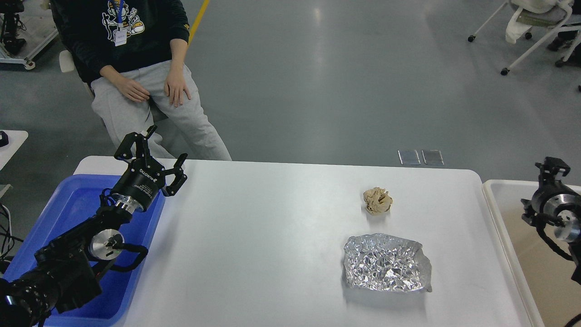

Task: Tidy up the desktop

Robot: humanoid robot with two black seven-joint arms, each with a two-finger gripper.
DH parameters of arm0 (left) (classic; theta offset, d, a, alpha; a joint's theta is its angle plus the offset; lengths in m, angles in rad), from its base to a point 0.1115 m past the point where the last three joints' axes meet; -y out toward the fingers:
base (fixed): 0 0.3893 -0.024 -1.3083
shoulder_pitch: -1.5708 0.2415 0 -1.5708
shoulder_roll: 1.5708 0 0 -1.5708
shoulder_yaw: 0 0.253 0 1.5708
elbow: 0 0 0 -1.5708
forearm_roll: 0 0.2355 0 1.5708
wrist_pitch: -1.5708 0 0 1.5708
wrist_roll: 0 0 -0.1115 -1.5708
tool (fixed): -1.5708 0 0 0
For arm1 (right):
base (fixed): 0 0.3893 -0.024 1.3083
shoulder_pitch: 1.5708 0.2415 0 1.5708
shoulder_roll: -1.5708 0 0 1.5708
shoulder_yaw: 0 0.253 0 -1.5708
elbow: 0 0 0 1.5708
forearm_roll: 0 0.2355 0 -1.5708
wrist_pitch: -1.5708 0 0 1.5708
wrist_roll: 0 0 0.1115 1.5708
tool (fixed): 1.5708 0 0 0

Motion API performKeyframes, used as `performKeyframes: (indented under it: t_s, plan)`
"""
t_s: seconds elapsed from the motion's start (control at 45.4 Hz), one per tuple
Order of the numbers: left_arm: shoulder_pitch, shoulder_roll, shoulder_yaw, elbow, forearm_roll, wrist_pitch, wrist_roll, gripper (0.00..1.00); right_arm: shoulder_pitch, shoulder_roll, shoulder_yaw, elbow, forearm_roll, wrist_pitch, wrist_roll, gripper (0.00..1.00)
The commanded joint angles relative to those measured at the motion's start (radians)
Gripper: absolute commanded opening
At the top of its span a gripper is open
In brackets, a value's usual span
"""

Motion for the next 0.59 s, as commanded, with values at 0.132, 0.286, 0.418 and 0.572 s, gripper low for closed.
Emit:
performKeyframes:
  t_s: [0.132, 0.286, 0.418, 0.572]
  plan:
    - [0.000, 0.000, 0.000, 0.000, 0.000, 0.000, -0.001, 1.00, 0.082, 0.012, 0.311, 0.358, 0.027, 0.027, -0.002, 1.00]
    - [0.000, 0.000, 0.000, 0.000, 0.000, 0.000, -0.003, 1.00, 0.119, 0.103, 0.343, 0.363, 0.030, 0.067, -0.004, 1.00]
    - [0.000, 0.000, 0.000, 0.000, 0.000, 0.000, -0.003, 1.00, 0.120, 0.206, 0.383, 0.368, 0.030, 0.142, -0.004, 1.00]
    - [0.000, 0.000, 0.000, 0.000, 0.000, 0.000, -0.003, 1.00, 0.108, 0.295, 0.400, 0.394, 0.030, 0.217, 0.001, 1.00]
